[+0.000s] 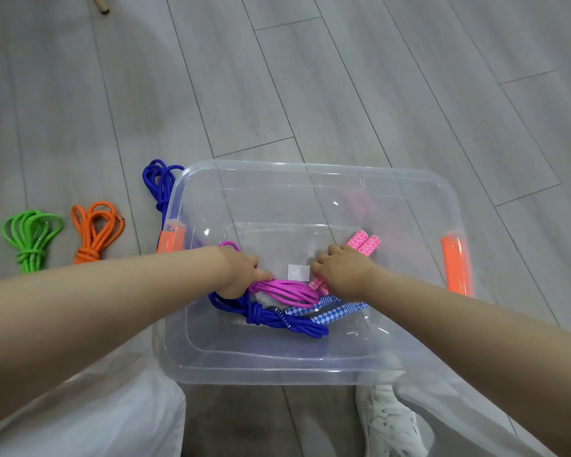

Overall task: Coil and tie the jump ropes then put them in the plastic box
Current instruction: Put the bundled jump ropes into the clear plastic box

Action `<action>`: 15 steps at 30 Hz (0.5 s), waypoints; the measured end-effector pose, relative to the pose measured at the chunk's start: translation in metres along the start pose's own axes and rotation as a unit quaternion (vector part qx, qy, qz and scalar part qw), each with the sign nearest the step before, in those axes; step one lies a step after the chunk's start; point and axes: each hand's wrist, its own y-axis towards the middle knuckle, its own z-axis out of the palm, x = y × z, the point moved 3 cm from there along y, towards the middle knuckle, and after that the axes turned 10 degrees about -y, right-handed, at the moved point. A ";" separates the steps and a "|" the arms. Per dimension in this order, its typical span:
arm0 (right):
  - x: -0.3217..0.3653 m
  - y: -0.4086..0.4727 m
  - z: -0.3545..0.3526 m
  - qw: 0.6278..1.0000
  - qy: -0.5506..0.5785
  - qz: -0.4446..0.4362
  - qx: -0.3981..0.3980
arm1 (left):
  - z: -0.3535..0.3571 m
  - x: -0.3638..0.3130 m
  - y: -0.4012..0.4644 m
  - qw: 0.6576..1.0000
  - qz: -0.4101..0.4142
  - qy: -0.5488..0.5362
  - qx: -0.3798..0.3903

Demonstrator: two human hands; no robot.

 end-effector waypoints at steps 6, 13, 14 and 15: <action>-0.005 -0.013 0.000 0.997 0.074 0.010 0.009 | -0.010 -0.002 -0.005 0.995 0.014 0.045 -0.087; -0.028 -0.044 -0.068 0.979 0.196 0.046 -0.015 | -0.035 -0.006 -0.065 0.959 0.031 0.050 -0.277; -0.029 -0.047 -0.082 0.978 0.202 0.046 -0.022 | -0.039 -0.004 -0.078 0.948 0.036 0.027 -0.314; -0.030 -0.049 -0.097 0.977 0.206 0.044 -0.030 | -0.043 -0.001 -0.092 0.935 0.040 -0.005 -0.352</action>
